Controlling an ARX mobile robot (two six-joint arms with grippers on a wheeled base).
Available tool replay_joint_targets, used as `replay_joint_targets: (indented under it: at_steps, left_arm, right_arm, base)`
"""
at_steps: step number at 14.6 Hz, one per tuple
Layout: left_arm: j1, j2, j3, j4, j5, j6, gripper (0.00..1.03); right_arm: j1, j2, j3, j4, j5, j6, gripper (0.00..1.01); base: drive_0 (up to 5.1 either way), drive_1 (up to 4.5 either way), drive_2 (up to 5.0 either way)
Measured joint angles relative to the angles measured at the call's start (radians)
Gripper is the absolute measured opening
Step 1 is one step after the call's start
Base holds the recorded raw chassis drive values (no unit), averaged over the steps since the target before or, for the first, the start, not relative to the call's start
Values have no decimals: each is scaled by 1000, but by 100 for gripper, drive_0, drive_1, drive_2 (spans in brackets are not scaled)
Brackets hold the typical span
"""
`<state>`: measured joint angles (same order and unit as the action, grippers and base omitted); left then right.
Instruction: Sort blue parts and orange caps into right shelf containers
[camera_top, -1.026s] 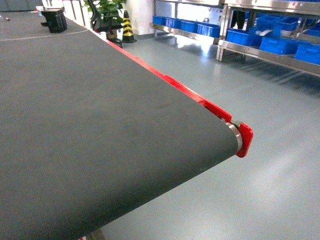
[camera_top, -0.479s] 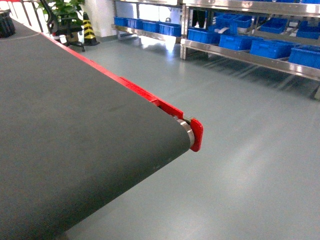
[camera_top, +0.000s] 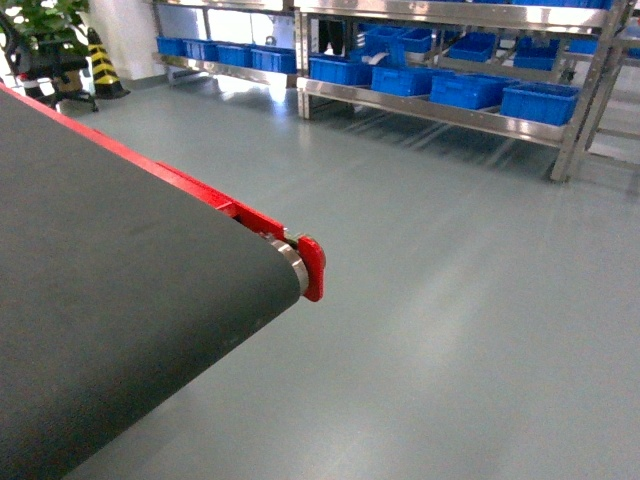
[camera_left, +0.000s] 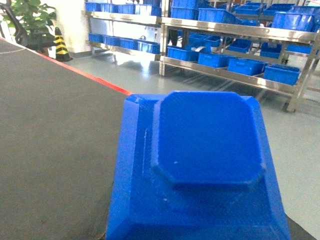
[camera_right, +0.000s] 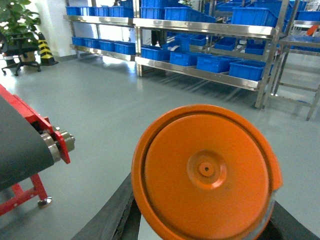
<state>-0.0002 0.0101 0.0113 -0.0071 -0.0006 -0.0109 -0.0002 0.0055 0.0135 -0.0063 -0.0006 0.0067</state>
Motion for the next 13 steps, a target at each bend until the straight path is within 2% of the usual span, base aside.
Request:
replay_joint_targets:
  at_steps: [13]
  left_arm:
    - [0, 0, 0, 0, 0, 0, 42]
  right_arm:
    - [0, 0, 0, 0, 0, 0, 44]
  base:
    - [-159, -159, -159]
